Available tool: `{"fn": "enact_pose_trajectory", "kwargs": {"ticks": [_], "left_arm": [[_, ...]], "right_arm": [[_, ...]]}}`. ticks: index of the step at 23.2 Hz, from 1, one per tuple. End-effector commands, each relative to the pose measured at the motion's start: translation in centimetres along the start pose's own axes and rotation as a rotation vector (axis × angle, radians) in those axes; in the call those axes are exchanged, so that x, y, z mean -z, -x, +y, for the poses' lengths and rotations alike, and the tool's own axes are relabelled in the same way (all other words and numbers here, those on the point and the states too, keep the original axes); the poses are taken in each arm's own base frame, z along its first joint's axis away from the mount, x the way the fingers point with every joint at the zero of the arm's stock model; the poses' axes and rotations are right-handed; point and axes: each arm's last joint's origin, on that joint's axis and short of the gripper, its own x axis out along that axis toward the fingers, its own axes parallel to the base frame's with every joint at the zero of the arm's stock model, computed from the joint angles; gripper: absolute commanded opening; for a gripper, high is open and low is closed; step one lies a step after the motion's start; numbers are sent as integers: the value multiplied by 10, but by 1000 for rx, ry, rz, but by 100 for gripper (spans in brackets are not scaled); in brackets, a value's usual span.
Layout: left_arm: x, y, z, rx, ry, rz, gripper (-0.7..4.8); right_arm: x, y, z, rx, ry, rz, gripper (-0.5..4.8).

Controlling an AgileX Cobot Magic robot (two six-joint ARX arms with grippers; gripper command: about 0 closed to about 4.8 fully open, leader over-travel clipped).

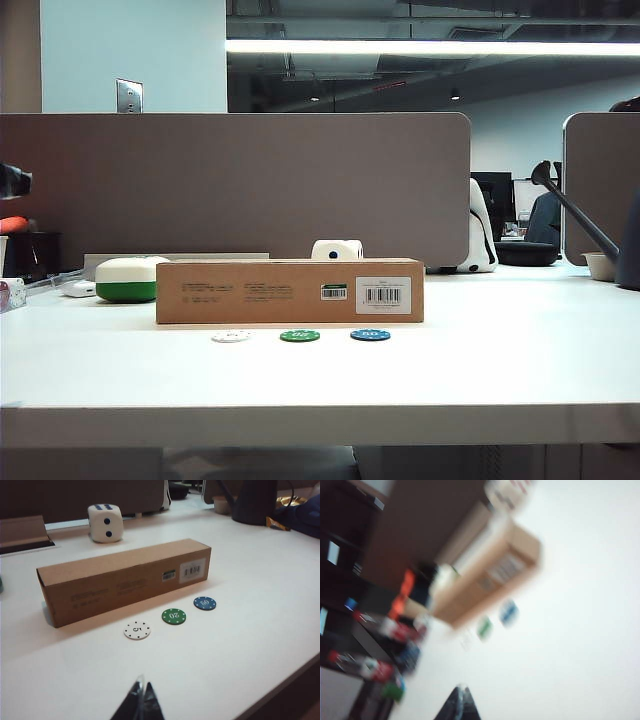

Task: Push the chip with the highest value in the row forward next to the rectangular box.

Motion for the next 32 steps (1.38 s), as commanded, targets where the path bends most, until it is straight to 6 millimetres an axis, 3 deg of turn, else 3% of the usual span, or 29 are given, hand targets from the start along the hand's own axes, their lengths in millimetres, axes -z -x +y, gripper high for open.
{"fn": "enact_pose_trajectory", "kwargs": {"ticks": [1, 7, 11, 14, 16, 21, 25, 27, 32], "left_arm": [[-2, 0, 0, 1, -1, -12, -5], [-2, 1, -12, 117, -12, -14, -5], [-2, 1, -14, 140, -14, -13, -5], [-2, 1, -14, 141, -14, -12, -5], [-2, 1, -14, 140, -14, -12, -5], [-2, 1, -14, 140, -14, -12, -5], [-2, 1, -14, 139, -14, -12, -5], [-2, 1, -14, 140, -14, -12, -5], [-2, 1, -14, 139, -14, -12, -5]], "right_arm": [[1, 0, 5, 33, 65, 10, -6], [-18, 11, 37, 41, 380, -113, -6], [-34, 12, 65, -16, 375, -39, -6], [-48, 4, 80, 20, 480, -4, -6], [-56, -12, 85, 73, 501, 62, -6], [-66, -76, 94, 191, 554, 285, -6], [-55, -122, 95, 245, 605, 424, -6], [-39, -164, 85, 292, 599, 554, -6], [-22, -214, 67, 345, 568, 655, -6]]}}
